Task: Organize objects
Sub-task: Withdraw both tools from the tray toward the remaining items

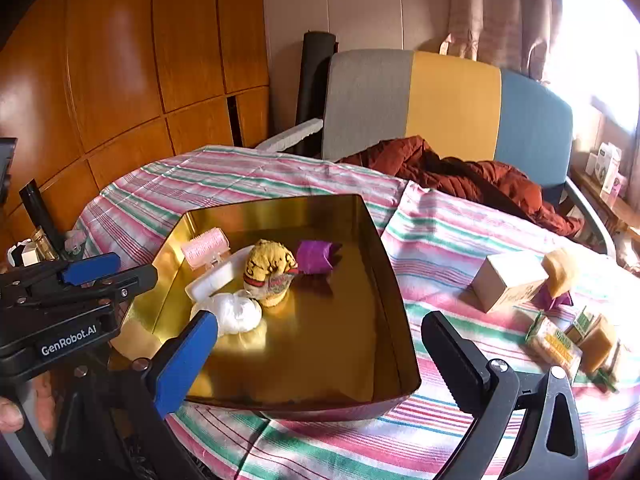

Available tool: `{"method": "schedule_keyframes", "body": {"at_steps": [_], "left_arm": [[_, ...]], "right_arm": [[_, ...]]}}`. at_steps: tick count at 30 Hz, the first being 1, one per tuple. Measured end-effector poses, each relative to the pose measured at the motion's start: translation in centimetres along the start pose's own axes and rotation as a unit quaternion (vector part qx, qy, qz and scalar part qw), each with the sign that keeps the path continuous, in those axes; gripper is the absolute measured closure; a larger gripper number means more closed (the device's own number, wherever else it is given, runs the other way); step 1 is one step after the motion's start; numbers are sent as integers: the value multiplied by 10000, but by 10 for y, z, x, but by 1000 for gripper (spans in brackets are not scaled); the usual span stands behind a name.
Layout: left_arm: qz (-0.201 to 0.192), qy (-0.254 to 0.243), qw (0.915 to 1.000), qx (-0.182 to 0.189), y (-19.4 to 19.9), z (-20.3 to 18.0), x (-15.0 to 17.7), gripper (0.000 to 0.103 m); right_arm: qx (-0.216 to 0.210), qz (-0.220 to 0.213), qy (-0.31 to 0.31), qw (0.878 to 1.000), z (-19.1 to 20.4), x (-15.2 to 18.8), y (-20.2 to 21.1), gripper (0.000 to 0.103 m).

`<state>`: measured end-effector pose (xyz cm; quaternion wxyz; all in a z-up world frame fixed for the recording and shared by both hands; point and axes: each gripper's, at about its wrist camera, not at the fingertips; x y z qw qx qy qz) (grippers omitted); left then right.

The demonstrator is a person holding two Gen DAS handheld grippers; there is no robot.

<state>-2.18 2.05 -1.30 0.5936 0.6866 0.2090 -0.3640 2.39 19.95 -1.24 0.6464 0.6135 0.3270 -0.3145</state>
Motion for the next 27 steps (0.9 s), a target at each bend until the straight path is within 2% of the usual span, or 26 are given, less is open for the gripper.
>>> {"method": "schedule_keyframes", "body": {"at_steps": [10,14,20,27], "left_arm": [[136,-370,9991,128,-6,-21,0,51],[162,-561,9971,488,-7,-34,-6,50],[252,-916,9911,928,-11,-60,-13,43],[362,-1322,9824,1269,-17,-97,-24,43]], "right_arm": [[81,37,-297,9995,-27,2,1,3],[265,90,-499,9984,-52,1,2,3],[596,331,-1107,9915,-114,5,4,3],[1367,175,-1460,9796,-203,-3,26,3]]}}
Point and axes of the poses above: each gripper's, at about its wrist camera, not at the fingertips, and y roughly against the way its jaws point, z to its left, x to its underside, and after that the axes turned 4 degrees about -z, right-handed
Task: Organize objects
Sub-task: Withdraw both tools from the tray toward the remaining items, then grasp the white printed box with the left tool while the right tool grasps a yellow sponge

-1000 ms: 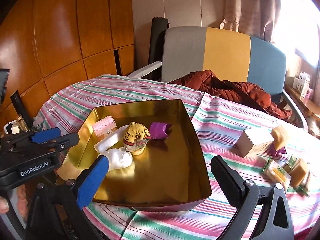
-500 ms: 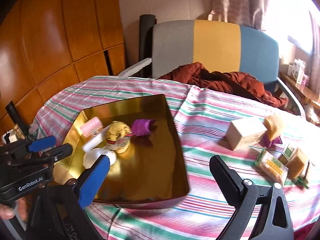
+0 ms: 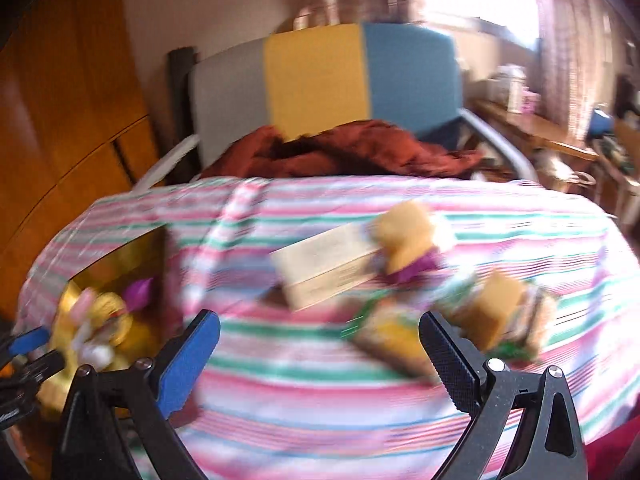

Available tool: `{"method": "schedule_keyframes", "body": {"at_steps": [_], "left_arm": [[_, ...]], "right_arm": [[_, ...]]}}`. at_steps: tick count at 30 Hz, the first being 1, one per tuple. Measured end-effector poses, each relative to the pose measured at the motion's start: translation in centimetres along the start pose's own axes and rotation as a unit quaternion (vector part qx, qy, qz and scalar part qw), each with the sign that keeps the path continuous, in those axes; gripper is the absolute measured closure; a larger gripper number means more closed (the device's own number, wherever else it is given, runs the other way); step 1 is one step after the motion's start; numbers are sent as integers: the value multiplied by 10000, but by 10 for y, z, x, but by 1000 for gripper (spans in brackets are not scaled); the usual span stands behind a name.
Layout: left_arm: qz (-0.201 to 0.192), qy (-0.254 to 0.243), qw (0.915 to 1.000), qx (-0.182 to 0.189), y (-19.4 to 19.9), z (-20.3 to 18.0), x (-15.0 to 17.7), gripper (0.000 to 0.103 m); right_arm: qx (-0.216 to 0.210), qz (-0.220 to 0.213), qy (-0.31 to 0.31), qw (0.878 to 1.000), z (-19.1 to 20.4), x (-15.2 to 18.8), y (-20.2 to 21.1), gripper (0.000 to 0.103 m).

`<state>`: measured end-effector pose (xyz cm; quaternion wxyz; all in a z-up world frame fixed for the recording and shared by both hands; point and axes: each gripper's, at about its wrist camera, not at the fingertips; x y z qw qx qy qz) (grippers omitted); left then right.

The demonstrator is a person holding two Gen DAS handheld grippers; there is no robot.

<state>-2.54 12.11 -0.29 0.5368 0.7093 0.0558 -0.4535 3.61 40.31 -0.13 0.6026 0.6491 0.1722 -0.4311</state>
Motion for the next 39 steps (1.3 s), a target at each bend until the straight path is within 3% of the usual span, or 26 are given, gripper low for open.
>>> {"method": "schedule_keyframes", "body": {"at_steps": [7,11,23,26,34,36,39], "left_arm": [[182,-703,9962,473,-25,-44,-28,43],[289,-1123,9902,777,-50,-76,-47,43],[916,-1978,9707,1015,-154,-149,-96,30],[1068,-2103,9656,1091,-175,-161,-100,23],[1336,-2241,9590,1104,-223,-179,-111,23],[1455,-2126,9597,1123,-232,-178,-109,43],[1582,-1647,9642,1344,-234,-169,-105,51]], "right_arm": [[803,-80,-917,9925,-104,-12,-19,2],[720,16,-1833,9804,-141,-5,-22,2],[131,105,-2072,9782,-141,-3,-22,2],[-4,205,-2091,9777,-140,-2,-26,2],[-42,343,-1954,9801,-134,0,-32,2],[-4,353,-1921,9807,-133,0,-33,2],[113,400,-1819,9824,-131,1,-34,2]]}}
Point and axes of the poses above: each gripper's, at about its wrist camera, not at the fingertips, and y roughly against the way its jaws point, z to its left, x to its underside, and after that the axes turned 4 degrees about -z, right-handed
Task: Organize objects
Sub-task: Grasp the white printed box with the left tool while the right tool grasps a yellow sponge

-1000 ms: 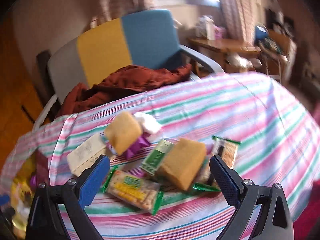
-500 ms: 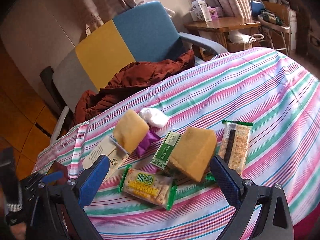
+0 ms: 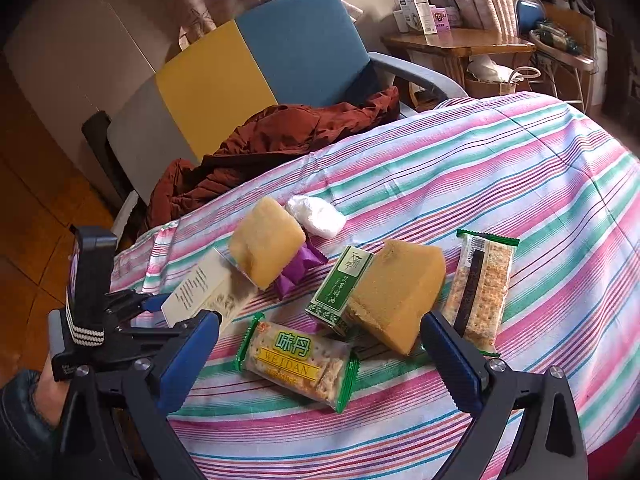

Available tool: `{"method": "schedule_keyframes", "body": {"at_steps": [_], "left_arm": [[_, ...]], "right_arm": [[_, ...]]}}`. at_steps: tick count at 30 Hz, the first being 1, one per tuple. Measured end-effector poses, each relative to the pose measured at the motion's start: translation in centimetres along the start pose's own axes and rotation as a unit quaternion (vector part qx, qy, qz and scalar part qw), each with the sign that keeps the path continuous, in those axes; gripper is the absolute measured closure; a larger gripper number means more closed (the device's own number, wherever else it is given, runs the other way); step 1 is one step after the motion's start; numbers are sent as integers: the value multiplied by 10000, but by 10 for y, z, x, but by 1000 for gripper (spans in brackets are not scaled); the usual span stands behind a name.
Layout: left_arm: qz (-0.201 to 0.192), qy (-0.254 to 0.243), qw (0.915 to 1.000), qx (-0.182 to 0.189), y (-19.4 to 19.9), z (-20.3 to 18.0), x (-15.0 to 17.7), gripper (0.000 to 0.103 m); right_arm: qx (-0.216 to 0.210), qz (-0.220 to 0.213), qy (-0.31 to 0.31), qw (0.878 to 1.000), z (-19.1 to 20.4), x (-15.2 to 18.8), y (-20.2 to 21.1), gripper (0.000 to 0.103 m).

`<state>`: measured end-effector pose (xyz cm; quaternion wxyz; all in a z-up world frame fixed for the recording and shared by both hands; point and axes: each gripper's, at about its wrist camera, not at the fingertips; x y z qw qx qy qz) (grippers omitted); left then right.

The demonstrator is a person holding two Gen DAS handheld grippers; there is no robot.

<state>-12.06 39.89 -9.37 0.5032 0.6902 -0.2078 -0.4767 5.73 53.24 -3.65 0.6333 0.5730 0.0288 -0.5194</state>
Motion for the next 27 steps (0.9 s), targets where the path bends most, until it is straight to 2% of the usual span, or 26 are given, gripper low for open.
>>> {"method": "schedule_keyframes", "body": {"at_steps": [5,8,12,16,19,22,24,27], "left_arm": [[-472,219,9985,144,38,3,20,51],[-699,508,9959,285,64,10,33,51],[-982,844,9912,279,93,20,52,51],[-1117,1246,9850,414,115,31,74,51],[-1204,1384,9826,291,129,39,91,51],[-1311,1534,9793,169,142,49,108,51],[-1351,1715,9758,129,148,59,120,51],[-1402,2037,9689,82,155,75,136,51]], "right_arm": [[57,35,286,9996,13,-2,-1,2],[155,38,770,9969,30,-9,-8,2],[340,80,1489,9882,56,-30,-38,2],[502,351,2225,9730,83,-43,-88,2],[667,673,2553,9622,94,-42,-121,3],[1017,889,2757,9517,95,-38,-140,40],[898,767,2572,9591,90,-38,-132,41],[881,517,2567,9611,90,-33,-110,42]]}}
Point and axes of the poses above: each gripper's, at about its wrist camera, not at the fingertips, and y roughly against the way its jaws point, z to its left, x to its underside, and after that the axes turned 4 degrees about -z, right-handed
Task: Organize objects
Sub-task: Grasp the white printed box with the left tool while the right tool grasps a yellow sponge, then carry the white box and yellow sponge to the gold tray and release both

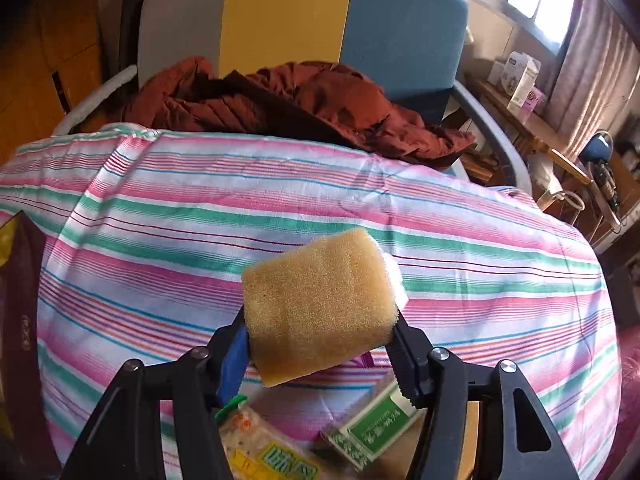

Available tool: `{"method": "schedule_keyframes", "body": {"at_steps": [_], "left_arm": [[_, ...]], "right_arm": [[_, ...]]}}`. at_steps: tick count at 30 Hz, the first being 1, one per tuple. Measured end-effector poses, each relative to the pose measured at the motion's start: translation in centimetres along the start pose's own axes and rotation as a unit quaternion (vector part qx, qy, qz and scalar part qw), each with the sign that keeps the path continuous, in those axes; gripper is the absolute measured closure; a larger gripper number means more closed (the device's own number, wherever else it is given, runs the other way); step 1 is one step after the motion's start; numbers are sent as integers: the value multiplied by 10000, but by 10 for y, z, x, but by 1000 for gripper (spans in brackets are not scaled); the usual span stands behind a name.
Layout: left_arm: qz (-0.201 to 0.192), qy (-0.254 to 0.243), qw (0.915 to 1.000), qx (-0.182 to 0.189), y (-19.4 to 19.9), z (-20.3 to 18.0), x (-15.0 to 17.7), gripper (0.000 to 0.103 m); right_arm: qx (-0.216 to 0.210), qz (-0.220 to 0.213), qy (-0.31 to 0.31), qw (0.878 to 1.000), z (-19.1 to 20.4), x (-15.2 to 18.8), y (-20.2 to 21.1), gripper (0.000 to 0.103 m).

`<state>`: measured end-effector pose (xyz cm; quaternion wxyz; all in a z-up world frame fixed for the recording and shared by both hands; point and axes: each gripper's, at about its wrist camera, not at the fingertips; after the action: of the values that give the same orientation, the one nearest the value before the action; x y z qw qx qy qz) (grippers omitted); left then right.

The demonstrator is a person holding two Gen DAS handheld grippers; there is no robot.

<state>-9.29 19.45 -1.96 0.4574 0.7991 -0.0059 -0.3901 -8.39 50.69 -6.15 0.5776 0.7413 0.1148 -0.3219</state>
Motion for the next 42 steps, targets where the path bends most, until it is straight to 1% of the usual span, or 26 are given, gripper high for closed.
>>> {"method": "schedule_keyframes", "body": {"at_steps": [2,4,7,11,14,16,17,20,22,23,26,27,29,31,36,37,38,40,42], "left_arm": [[-117,229,9997,-45,11,13,4,51],[-213,499,9985,-89,20,28,7,51],[-328,767,9961,-300,33,50,12,51],[-531,1204,9903,-433,54,86,10,51],[-715,1580,9837,-468,71,116,4,51],[-790,1692,9811,-498,79,129,1,51],[-816,1762,9799,-452,81,134,-1,51],[-851,1787,9795,-376,78,138,-10,51],[-791,1880,9785,-310,68,139,-17,51],[-704,1929,9784,-234,60,140,-19,51],[-538,2027,9774,-267,44,138,-23,51],[-458,2019,9782,-181,39,136,-23,49],[-357,2112,9768,-63,31,135,-20,45],[-297,2109,9770,-5,29,133,-15,44],[-337,2108,9768,-176,44,136,2,44],[-363,2081,9771,-245,49,137,6,44],[-404,2050,9774,-326,54,138,10,44],[-488,2010,9773,-449,66,139,19,44],[-571,1915,9778,-637,76,136,28,44]], "right_arm": [[-26,-158,-31,9999,0,4,20,42],[-180,-340,-60,9992,4,8,42,42],[-533,-553,-75,9970,21,16,72,41],[-1199,-789,43,9896,62,25,108,41],[-1706,-870,175,9813,97,32,129,41],[-1988,-894,316,9754,123,38,140,41],[-2121,-883,375,9725,136,40,145,41],[-2349,-829,537,9670,168,48,151,41],[-2485,-744,575,9641,185,54,151,41],[-2534,-703,610,9629,193,56,151,41],[-2608,-626,779,9602,212,62,152,41],[-2611,-588,826,9600,220,63,151,41],[-2630,-513,918,9591,231,65,148,40],[-2600,-446,994,9594,239,66,143,40],[-2578,-245,1041,9603,252,74,133,36],[-2587,-226,1049,9600,253,75,133,34],[-2585,-216,1058,9600,253,76,132,29],[-2600,-230,1059,9595,254,79,134,23],[-2649,-246,1049,9582,256,81,137,22]]}}
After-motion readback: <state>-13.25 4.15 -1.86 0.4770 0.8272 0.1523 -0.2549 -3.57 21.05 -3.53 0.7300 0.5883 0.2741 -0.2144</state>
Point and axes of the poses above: each gripper's, at about its wrist camera, not at the fingertips, and y roughly against the way its jaws point, z to its left, x to its underside, and after that the axes turned 4 degrees about -z, right-handed
